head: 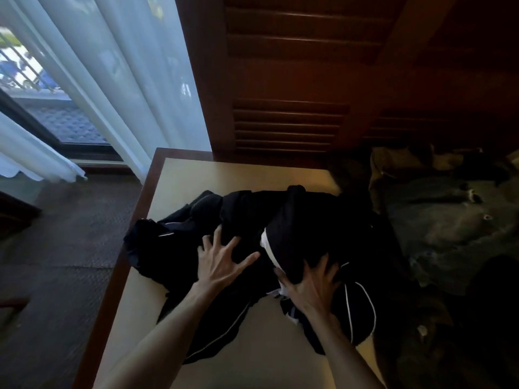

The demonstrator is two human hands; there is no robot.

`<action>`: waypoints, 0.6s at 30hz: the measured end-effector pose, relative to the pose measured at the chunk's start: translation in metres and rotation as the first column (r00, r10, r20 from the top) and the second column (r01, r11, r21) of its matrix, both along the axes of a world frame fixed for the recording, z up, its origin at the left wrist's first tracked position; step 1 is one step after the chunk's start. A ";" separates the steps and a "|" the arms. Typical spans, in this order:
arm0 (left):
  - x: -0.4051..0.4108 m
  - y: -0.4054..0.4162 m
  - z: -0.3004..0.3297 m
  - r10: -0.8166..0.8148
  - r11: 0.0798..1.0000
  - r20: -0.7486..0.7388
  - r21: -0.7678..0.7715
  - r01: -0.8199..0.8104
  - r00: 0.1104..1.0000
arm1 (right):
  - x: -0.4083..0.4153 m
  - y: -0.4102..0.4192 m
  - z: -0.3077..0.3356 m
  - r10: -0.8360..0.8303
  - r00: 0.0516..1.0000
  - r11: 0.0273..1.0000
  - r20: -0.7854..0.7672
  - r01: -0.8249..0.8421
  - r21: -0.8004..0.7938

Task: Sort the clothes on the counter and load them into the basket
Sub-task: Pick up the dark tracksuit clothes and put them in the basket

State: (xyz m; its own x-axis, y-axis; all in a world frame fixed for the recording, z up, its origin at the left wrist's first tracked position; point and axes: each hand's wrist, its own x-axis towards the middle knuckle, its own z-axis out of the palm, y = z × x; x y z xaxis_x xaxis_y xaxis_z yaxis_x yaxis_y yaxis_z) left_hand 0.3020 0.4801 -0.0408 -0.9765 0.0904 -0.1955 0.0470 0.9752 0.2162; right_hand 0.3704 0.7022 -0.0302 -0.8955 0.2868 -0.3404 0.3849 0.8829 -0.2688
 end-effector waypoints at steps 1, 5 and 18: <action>0.002 0.006 -0.003 0.010 1.000 -0.033 0.000 -0.010 0.999 | -0.005 -0.003 -0.003 0.004 0.999 0.999 -0.038 -0.002 0.051; 0.019 0.029 0.003 0.055 0.994 -0.054 0.098 -0.050 0.997 | -0.015 0.000 0.004 -0.069 0.988 0.991 -0.140 0.084 0.100; 0.099 -0.031 0.098 0.327 0.851 -0.211 0.489 -0.190 0.921 | 0.113 0.068 0.127 -0.760 0.613 0.624 -0.216 0.595 -0.506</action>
